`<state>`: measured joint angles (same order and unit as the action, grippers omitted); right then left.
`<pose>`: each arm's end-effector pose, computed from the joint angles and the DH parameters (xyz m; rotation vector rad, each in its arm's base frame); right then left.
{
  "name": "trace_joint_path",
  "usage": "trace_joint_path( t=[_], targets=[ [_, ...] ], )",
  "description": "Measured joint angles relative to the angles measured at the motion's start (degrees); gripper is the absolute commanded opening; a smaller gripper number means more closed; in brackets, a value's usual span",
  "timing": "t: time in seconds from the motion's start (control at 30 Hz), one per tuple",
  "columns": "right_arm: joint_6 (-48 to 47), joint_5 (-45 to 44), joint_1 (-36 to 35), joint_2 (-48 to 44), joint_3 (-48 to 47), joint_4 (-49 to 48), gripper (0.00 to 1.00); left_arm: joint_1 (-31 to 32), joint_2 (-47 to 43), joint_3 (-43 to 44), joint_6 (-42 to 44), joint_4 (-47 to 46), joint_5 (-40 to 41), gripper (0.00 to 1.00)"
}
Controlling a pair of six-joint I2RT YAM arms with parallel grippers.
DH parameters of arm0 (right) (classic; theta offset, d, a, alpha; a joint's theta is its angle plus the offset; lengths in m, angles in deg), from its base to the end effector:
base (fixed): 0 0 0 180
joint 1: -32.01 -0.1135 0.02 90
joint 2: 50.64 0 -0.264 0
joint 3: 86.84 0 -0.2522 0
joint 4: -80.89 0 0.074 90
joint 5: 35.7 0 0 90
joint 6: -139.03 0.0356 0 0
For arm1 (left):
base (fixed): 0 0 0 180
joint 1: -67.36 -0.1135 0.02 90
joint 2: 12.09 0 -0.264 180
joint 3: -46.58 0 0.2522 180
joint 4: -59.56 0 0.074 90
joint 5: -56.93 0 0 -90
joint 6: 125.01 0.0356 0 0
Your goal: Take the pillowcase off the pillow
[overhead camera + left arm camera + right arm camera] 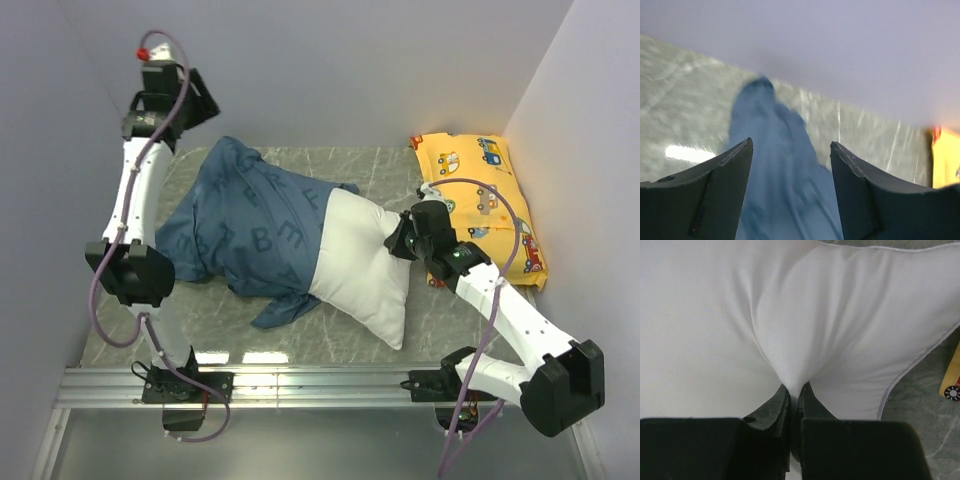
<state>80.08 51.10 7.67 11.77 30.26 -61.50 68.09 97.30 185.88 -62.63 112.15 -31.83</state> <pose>0.2170 0.0960 0.2835 0.1635 2.2526 0.4661 0.4273 -0.0047 0.4460 -0.4740 1.9213 -0.3019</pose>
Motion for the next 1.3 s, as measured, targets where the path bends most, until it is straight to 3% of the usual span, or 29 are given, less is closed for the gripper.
trace_joint_path(
  t=[0.1, 0.17, 0.2, 0.33, 0.47, 0.6, 0.7, 0.87, 0.9, 0.93, 0.97, 1.1, 1.2, 1.3],
  targets=[
    [0.4, -0.1, -0.3, 1.3, 0.1, -1.6, 0.05, 6.6, -5.9, -9.2, 0.6, -1.0, 3.8, 0.7],
    [0.5, -0.3, -1.0, 1.5, 0.1, -2.1, 0.22, 11.1, -11.4, -18.3, 0.6, -2.0, 5.8, 0.71],
    [0.6, -0.3, -1.3, 1.5, 0.1, -2.3, 0.38, 13.4, -15.1, -24.7, 0.5, -2.6, 6.7, 0.72],
    [0.3, -0.9, -1.7, 0.6, 0.3, -2.2, 0.66, 16.9, -27.6, -44.1, -0.8, -4.4, 7.6, 0.75],
    [-0.9, -4.7, -3.8, -0.9, -1.7, 1.1, 0.75, 16.4, -35.1, -55.8, -1.6, -7.6, 7.5, 0.76],
    [-2.1, -10.1, -11.7, -0.8, -7.9, 5.0, 0.8, 16.7, -34.7, -59.0, -1.8, -11.6, 6.2, 0.74],
    [-2.6, -12.6, -18.4, 0.0, -11.0, 5.2, 0.81, 17.1, -33.7, -60.3, -2.1, -13.6, 6.0, 0.64],
    [-3.6, -14.6, -25.4, 5.7, -11.4, 5.5, 0.84, 17.2, -31.8, -60.7, -2.7, -14.4, 7.4, 0.27],
    [-3.8, -14.9, -26.1, 8.0, -11.5, 5.5, 0.84, 17.2, -31.3, -60.6, -2.8, -14.3, 8.1, 0.2],
    [-4.1, -15.1, -26.6, 9.7, -11.5, 5.5, 0.82, 17.2, -30.6, -60.5, -3.0, -14.1, 9.0, 0.06],
    [-4.4, -15.3, -26.9, 12.1, -11.6, 5.5, 0.78, 17.2, -30.0, -60.3, -3.1, -13.8, 9.6, 0.0],
    [-5.2, -16.4, -27.1, 18.0, -12.1, 5.2, 0.16, 16.9, -28.2, -58.9, -3.1, -12.5, 12.0, 0.0],
    [-5.2, -16.9, -26.9, 17.7, -13.0, 5.3, 0.0, 14.6, -27.6, -57.7, -3.1, -12.0, 12.9, 0.0],
    [-5.0, -17.2, -25.7, 16.3, -13.7, 6.3, 0.0, 8.8, -26.9, -56.1, -3.0, -11.6, 13.9, 0.0]
  ],
)
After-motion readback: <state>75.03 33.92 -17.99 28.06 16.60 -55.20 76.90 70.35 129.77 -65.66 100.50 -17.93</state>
